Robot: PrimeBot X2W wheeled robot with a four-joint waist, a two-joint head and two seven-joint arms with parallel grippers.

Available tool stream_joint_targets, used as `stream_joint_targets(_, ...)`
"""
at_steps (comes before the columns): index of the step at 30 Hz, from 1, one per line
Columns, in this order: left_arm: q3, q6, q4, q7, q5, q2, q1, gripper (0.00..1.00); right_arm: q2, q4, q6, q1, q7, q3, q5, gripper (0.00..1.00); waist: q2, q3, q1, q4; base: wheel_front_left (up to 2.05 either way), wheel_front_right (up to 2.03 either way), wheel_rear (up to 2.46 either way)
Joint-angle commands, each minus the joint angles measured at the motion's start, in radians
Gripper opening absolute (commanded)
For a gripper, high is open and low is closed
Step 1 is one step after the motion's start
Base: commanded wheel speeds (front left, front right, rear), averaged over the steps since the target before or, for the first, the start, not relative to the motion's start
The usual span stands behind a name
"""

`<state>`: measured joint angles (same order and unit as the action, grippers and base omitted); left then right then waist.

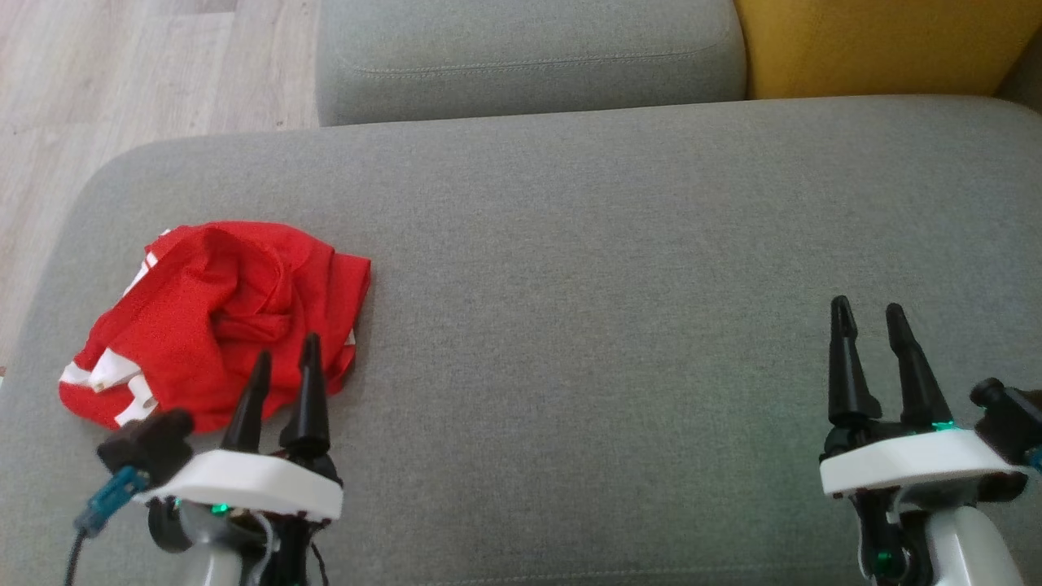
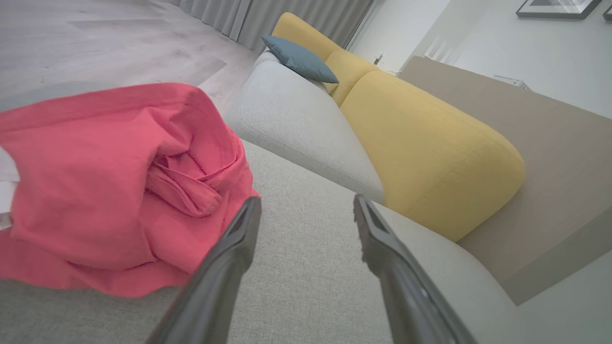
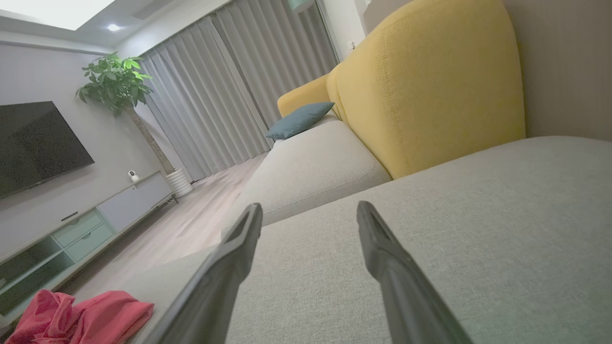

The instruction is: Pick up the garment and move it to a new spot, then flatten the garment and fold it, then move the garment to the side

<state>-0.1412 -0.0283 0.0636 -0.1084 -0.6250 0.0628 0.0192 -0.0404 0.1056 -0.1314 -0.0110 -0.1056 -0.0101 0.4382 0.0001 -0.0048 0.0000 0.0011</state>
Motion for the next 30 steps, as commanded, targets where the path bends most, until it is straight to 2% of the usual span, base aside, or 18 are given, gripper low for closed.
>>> stream_joint_targets(1,0.005,-0.013,-0.048,-0.014,0.040,0.019,-0.030,1.00,-0.007,-0.049,0.000,-0.043,-0.015,0.020,-0.045,1.00,-0.0001,0.000,0.0000,0.000,0.00,0.00,0.00)
stream_joint_targets(9,-0.047,-0.068,-0.065,-0.037,0.142,0.049,-0.035,1.00,-0.007,-0.064,0.001,-0.040,-0.039,0.033,-0.156,1.00,-0.0001,-0.002,0.0000,0.001,0.00,0.00,0.00)
stream_joint_targets(30,-0.179,-0.161,-0.093,-0.095,0.384,0.119,-0.043,1.00,-0.009,-0.066,0.001,-0.031,-0.098,0.064,-0.414,1.00,-0.0001,0.001,0.0000,0.003,0.00,0.00,0.00)
